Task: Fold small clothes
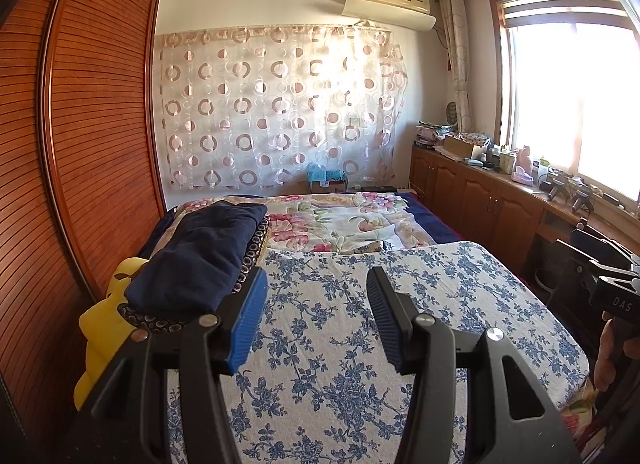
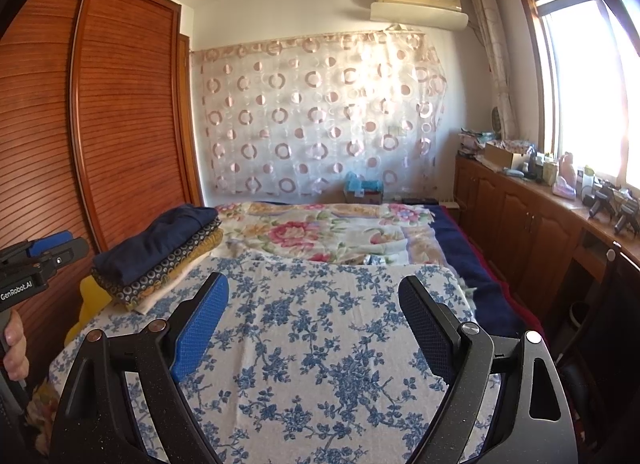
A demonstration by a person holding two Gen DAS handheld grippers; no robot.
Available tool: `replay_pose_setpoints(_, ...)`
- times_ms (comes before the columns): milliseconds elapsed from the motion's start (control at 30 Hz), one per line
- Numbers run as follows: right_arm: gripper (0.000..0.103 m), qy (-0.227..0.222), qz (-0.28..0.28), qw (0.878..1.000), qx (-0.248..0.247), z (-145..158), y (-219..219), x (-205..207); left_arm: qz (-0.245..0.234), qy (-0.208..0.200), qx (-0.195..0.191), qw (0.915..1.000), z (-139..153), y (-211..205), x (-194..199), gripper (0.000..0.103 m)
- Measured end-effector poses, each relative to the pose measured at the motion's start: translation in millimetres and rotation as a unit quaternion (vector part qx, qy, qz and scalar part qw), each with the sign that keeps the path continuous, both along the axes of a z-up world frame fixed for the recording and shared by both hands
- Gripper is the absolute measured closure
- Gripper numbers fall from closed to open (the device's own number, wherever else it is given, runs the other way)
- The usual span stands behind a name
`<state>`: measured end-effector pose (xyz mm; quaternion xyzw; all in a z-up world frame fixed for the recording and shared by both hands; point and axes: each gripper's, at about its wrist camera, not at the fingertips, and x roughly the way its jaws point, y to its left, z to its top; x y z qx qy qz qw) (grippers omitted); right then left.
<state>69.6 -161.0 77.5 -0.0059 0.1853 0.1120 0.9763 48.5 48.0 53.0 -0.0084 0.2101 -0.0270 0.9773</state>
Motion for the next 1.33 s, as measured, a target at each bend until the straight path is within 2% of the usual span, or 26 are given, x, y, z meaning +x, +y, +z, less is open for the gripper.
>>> replay_pose_setpoints(1333,0.014,-0.001,0.0,1.0,0.001,-0.7,0.3,-0.4,0.0,-0.002,0.001,1.0,-2.3,-5.2,0.6,0.052)
